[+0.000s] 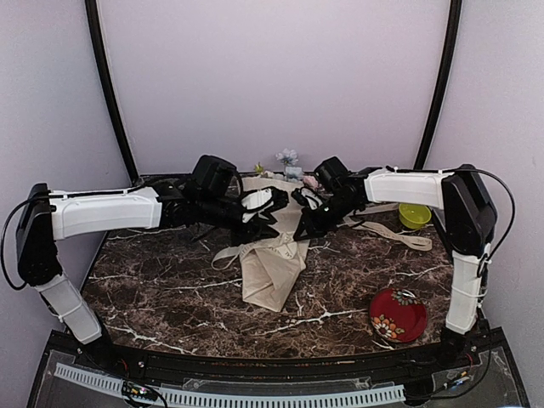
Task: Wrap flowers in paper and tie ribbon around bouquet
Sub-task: Cross the ribbon over the folded bouquet.
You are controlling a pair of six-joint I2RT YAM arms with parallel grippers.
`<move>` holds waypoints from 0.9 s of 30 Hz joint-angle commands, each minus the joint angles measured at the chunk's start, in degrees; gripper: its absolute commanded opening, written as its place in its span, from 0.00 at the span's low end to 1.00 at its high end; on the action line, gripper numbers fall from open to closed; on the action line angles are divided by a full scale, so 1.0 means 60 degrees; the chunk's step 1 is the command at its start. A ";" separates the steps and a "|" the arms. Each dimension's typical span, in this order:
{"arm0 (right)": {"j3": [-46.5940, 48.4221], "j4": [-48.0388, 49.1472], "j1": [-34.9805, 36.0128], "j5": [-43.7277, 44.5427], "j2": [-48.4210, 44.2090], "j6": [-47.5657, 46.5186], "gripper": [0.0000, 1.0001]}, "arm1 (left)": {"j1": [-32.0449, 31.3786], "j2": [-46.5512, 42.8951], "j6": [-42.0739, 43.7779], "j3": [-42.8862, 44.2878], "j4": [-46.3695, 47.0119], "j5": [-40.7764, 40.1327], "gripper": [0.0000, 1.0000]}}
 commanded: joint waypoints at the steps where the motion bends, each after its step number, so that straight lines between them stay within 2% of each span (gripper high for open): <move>1: 0.0730 0.0702 -0.0112 0.0241 0.0409 0.0203 0.00 | -0.0135 0.0492 0.0377 -0.0094 0.0141 0.0433 0.32; 6: 0.1006 0.0628 -0.0124 0.0675 0.0889 -0.0074 0.00 | -0.0476 0.1570 0.1029 0.0398 0.0029 -0.0339 0.33; 13: 0.1045 0.0731 -0.0120 0.0575 0.1043 -0.0212 0.00 | -0.0493 0.2651 0.0930 0.0908 0.0162 -0.1452 0.43; 17: 0.0854 0.0660 -0.0123 0.0638 0.1009 -0.0330 0.00 | -0.0493 0.2945 0.0902 0.0882 0.0296 -0.2056 0.43; 22: 0.0476 0.0811 -0.0120 0.0503 0.0865 -0.0368 0.00 | -0.0471 0.2968 0.1000 0.0668 0.0632 -0.2370 0.34; 27: 0.0395 0.0859 -0.0121 0.0502 0.0860 -0.0355 0.00 | -0.0352 0.3001 0.0916 0.0745 0.0992 -0.1577 0.23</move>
